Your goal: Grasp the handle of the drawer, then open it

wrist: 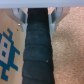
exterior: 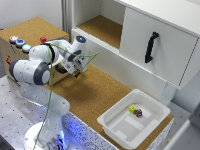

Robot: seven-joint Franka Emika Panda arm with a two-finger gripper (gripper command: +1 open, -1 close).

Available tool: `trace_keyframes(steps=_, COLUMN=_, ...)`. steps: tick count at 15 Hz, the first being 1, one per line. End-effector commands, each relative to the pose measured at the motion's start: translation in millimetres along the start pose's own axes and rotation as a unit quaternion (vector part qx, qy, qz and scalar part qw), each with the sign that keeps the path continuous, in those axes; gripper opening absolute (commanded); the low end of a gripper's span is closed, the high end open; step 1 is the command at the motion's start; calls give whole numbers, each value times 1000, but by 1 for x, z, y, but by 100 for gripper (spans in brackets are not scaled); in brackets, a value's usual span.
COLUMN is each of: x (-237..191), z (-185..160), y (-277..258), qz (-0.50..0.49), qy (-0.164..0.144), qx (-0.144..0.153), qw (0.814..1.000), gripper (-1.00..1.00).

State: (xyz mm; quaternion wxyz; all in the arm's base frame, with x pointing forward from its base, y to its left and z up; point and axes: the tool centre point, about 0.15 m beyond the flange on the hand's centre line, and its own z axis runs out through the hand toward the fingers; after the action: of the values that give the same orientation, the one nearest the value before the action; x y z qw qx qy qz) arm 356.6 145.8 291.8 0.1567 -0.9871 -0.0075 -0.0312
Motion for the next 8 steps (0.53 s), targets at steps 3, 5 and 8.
trace_keyframes(steps=3, x=-2, z=6, y=82, qz=21, qy=-9, qx=22, qw=999, gripper=-100)
trace_keyframes(steps=5, x=0, z=5, y=75, qz=14, qy=-8, qx=15, qw=1000, gripper=100)
trace_keyframes(steps=8, x=3, z=-3, y=51, qz=-5, qy=9, qx=0, qw=1000, gripper=100)
